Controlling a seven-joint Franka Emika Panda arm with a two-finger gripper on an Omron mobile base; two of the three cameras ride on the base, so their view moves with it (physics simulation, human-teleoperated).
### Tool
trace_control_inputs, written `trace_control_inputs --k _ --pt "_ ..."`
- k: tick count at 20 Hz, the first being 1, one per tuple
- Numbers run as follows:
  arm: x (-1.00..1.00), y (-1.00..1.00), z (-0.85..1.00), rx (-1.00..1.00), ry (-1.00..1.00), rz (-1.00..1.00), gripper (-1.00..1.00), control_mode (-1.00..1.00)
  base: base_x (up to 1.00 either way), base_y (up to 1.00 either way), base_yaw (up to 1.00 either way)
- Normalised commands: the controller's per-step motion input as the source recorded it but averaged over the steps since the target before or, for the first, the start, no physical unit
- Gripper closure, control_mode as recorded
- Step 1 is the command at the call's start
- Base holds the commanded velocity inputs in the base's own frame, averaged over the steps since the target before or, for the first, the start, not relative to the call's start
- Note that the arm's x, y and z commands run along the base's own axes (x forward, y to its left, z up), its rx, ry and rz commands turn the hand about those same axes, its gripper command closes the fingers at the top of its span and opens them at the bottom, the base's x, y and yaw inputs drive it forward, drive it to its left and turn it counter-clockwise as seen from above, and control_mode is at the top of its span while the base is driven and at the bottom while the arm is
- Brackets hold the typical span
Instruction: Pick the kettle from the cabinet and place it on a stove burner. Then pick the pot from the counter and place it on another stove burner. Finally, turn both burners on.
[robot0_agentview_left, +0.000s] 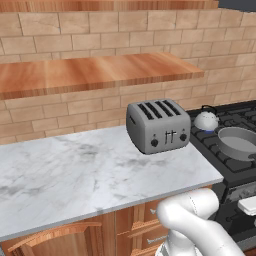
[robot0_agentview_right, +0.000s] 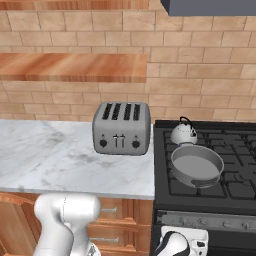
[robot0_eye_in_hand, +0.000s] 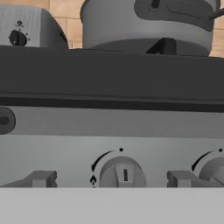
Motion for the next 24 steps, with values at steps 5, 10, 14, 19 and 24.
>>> trace_control_inputs --k 5,10,14,19,24 --pt "0.13 -0.06 -0.13 0.00 -0.02 0.00 -1.00 -1.00 0.00 0.00 0.00" --pt "0.14 -0.03 -0.06 0.01 -0.01 0.00 -1.00 -1.00 0.00 0.00 0.00" --pt "0.11 -0.01 -0.02 0.00 0.00 0.01 -1.00 -1.00 0.00 0.00 0.00" --pt "0.17 0.00 -0.08 0.00 0.00 0.04 1.00 -1.00 0.00 0.00 0.00" --pt "0.23 0.00 -0.06 0.00 0.00 0.04 1.00 -1.00 0.00 0.00 0.00"
